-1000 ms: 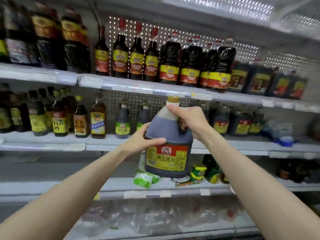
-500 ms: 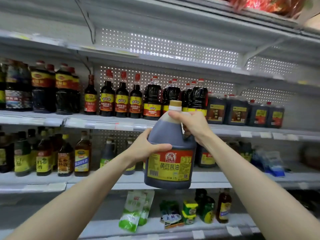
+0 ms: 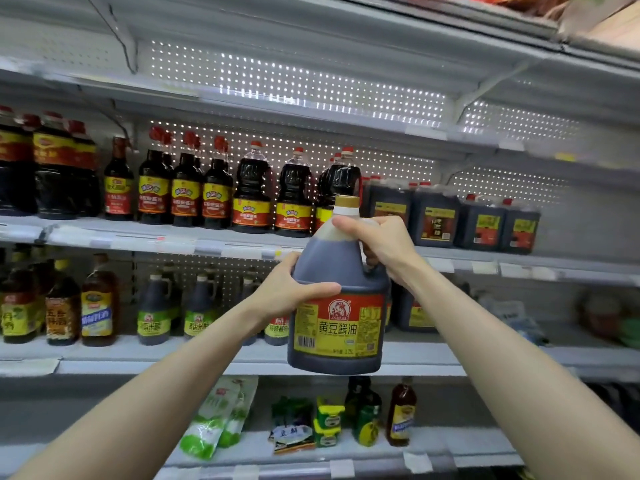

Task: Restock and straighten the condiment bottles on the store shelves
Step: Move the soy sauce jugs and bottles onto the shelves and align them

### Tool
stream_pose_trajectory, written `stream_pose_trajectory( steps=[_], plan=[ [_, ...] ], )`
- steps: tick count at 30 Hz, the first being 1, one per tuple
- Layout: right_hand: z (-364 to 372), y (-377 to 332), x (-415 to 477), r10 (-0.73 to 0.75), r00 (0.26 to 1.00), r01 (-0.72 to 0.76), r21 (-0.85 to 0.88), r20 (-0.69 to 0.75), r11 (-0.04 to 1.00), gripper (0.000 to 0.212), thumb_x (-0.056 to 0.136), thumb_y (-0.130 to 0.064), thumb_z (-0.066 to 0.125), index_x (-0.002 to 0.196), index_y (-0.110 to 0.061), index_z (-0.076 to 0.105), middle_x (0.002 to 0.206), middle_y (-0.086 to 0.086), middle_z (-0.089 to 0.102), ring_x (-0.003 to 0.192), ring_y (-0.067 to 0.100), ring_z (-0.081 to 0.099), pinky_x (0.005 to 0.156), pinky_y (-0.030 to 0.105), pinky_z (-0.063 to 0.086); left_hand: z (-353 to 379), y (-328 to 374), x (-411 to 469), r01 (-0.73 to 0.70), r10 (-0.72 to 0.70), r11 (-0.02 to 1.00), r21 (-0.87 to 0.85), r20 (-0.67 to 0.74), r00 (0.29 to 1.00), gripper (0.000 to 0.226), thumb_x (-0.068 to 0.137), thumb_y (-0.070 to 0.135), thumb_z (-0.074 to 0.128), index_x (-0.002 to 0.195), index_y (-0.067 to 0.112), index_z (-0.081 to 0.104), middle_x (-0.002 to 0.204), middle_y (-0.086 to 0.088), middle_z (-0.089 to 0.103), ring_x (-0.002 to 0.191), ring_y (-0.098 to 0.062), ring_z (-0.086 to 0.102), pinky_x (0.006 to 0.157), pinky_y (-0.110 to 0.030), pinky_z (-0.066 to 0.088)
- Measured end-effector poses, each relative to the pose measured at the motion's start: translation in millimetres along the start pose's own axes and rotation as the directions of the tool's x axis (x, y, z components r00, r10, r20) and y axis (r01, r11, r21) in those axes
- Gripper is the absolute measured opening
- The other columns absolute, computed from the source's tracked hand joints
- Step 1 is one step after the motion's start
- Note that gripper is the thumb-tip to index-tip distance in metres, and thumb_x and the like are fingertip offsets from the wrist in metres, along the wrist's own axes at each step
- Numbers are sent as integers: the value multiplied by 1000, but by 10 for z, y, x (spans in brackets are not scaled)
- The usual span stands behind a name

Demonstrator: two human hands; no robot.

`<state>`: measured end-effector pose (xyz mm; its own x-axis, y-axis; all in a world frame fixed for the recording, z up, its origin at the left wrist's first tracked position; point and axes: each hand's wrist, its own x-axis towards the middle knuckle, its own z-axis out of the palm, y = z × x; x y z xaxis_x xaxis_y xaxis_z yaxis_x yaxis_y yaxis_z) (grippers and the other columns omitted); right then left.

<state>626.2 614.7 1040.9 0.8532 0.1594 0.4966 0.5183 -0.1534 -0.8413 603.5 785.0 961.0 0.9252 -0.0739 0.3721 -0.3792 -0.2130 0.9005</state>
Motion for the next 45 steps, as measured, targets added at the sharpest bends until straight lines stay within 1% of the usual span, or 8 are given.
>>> stream_pose_trajectory(
  steps=[5,10,20,28,32,37,41,45],
  plan=[
    [-293,187,74,16,1000,-16,19,-2,1000,40,75,-36,80,56,-11,55,39,-14,47,36,0,43,40,16,30,301,20,143,10,-10,1000,5,17,1000,77,59,41,88,123,25,47,108,1,66,88,-13,70,68,-27,57],
    [-506,450,112,64,997,-64,10,-52,998,41,74,-40,81,50,-20,54,43,-13,52,41,0,49,42,16,35,493,-127,345,25,-25,1000,-5,102,994,78,59,41,88,124,27,47,109,0,67,89,-12,71,73,-30,58],
    [-1305,1081,324,153,979,-167,-101,-136,981,45,66,-52,81,66,-14,55,66,4,62,64,17,58,52,27,42,1398,-482,920,75,-74,997,-3,160,984,80,51,50,85,117,26,47,110,0,66,94,-15,70,82,-39,59],
    [-2360,1810,627,166,986,-166,-93,-8,982,38,69,-43,82,59,-17,56,58,-4,61,61,13,57,51,24,40,2615,-762,1362,113,-111,992,-55,39,993,74,54,40,91,114,24,51,108,0,67,91,-11,70,76,-29,58],
    [-2682,2158,715,192,976,-185,-73,106,980,27,72,-35,82,67,-14,67,71,-2,70,68,11,63,56,22,47,3029,-936,1491,157,-159,986,-51,-22,987,77,49,45,89,113,25,52,108,1,67,89,-10,70,70,-24,56],
    [-2815,2642,897,243,949,-236,-54,203,970,34,69,-37,84,87,-10,73,88,3,74,87,20,69,75,36,55,3203,-1241,1692,216,-219,975,-44,-63,974,86,46,46,89,120,23,51,110,1,67,92,-11,69,73,-27,58],
    [-2697,2927,1107,279,928,-268,-77,248,960,36,71,-38,83,91,-11,72,84,-1,71,78,13,65,61,25,49,3178,-1512,1859,253,-257,966,-53,-98,961,87,41,50,87,116,28,50,111,1,65,93,-11,69,74,-28,58],
    [-2509,3222,1353,304,924,-295,-76,233,953,42,69,-40,84,96,-10,71,87,2,72,81,18,66,65,32,52,3063,-1778,2104,270,-274,962,-44,-116,955,79,53,36,93,117,30,48,114,1,63,97,-12,67,74,-28,57]
  ],
)
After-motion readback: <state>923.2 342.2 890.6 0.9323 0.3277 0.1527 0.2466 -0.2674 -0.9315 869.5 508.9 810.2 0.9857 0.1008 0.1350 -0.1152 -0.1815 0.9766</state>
